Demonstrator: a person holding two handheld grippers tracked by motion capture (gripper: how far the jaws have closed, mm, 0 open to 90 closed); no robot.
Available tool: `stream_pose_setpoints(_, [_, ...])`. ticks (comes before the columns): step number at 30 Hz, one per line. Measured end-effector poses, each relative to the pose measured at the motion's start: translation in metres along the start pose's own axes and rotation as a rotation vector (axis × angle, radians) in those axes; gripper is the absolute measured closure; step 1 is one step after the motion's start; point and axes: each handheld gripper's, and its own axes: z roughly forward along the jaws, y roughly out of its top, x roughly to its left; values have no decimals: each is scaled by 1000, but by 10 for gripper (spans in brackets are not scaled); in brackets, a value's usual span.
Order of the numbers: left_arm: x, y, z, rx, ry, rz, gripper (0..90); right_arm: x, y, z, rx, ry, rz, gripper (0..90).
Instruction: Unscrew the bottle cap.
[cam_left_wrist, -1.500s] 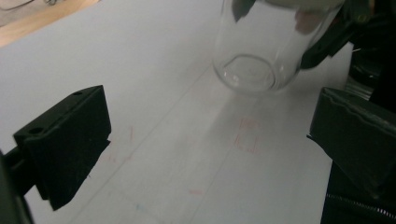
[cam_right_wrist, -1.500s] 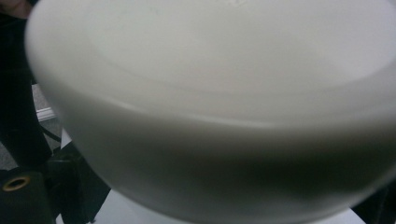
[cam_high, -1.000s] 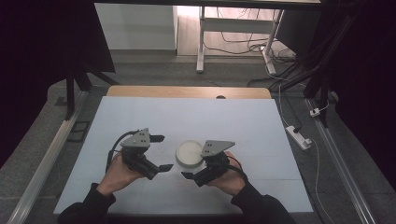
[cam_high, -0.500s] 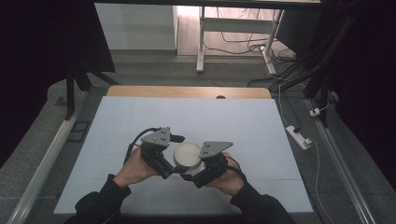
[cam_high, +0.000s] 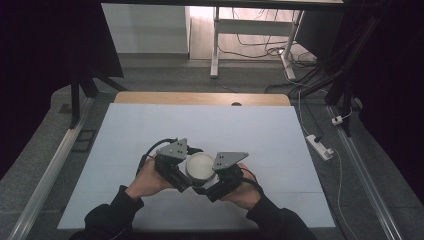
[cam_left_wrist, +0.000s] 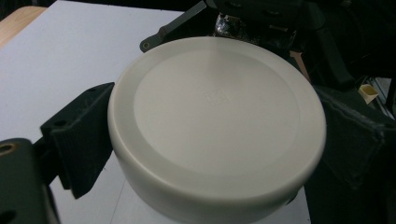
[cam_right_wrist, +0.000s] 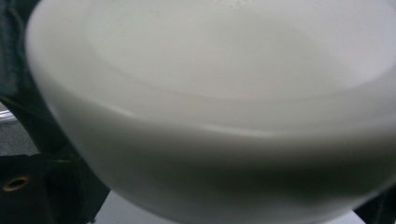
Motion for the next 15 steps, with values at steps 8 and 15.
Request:
stream_pose_setpoints(8, [-5,2,1,-16,58,-39,78,1,1,0,-13,-27,5,67])
stream_pose_setpoints(15, [-12,6,4,-22,163,-85,85,-1,1,-1,-12,-81,21,68])
